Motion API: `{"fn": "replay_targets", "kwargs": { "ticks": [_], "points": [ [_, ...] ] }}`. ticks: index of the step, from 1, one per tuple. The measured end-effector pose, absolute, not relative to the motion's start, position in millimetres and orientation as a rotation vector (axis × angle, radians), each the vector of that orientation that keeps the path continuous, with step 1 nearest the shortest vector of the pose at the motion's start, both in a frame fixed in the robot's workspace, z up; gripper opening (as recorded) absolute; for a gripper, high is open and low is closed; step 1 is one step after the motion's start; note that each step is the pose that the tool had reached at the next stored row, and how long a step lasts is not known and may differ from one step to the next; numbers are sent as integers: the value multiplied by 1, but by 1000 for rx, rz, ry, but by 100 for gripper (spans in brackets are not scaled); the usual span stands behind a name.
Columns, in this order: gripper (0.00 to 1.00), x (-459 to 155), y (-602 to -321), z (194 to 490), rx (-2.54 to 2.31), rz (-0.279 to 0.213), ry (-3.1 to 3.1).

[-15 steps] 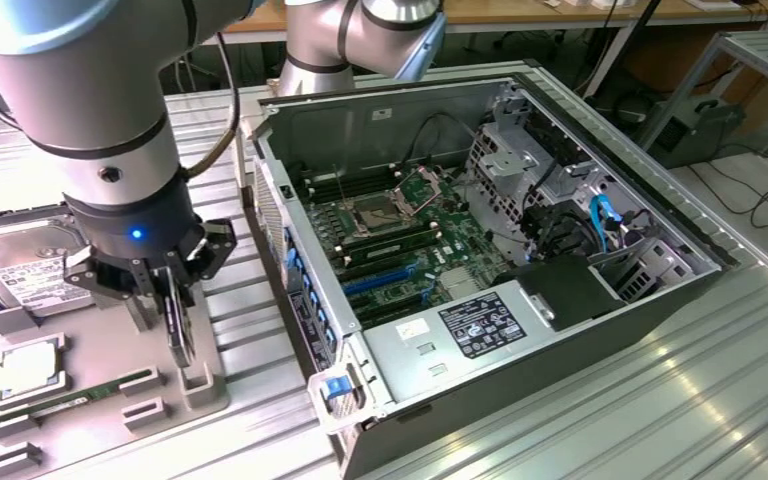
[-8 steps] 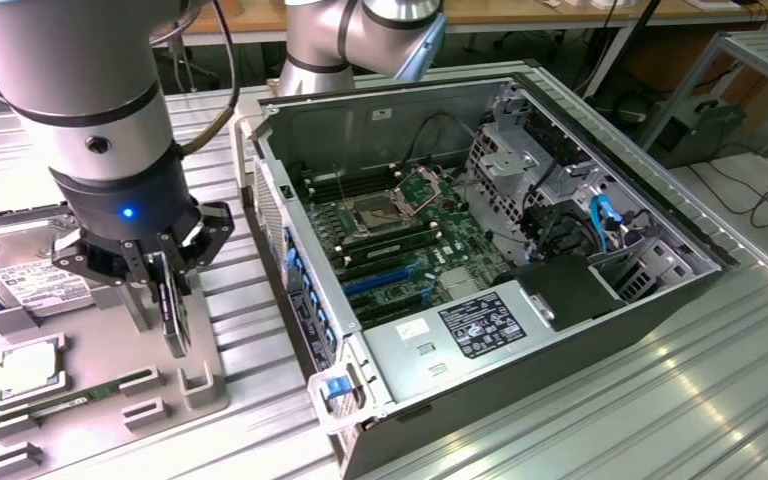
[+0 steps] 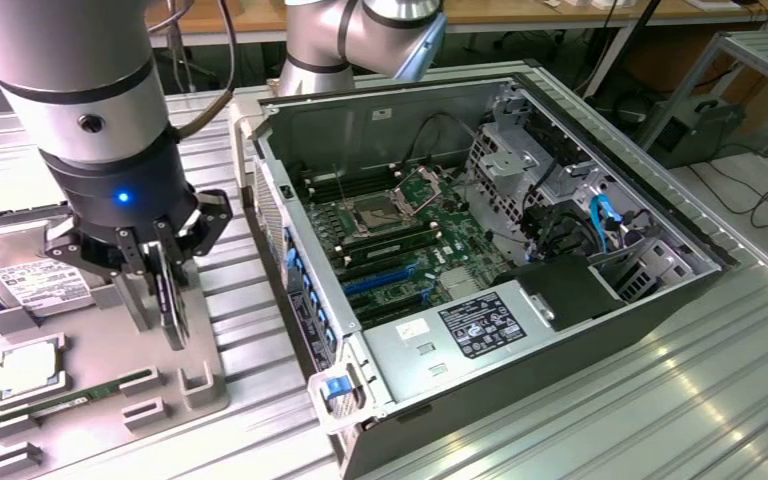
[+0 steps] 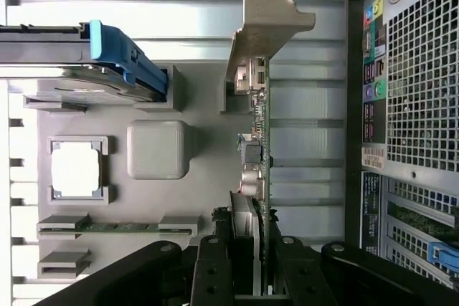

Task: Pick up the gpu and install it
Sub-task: 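Pick up the gpu and move the gpu toward the slot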

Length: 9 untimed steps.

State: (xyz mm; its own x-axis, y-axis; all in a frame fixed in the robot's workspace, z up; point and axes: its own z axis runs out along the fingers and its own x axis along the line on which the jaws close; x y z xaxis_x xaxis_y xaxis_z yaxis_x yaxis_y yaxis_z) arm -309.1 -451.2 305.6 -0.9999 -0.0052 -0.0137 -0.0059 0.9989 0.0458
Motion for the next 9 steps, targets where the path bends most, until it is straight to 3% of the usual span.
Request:
{"fn": "replay_targets", "kwargs": {
  "ticks": [9],
  "points": [
    [28, -309, -451, 329, -9, 72, 3127]
  ]
}}
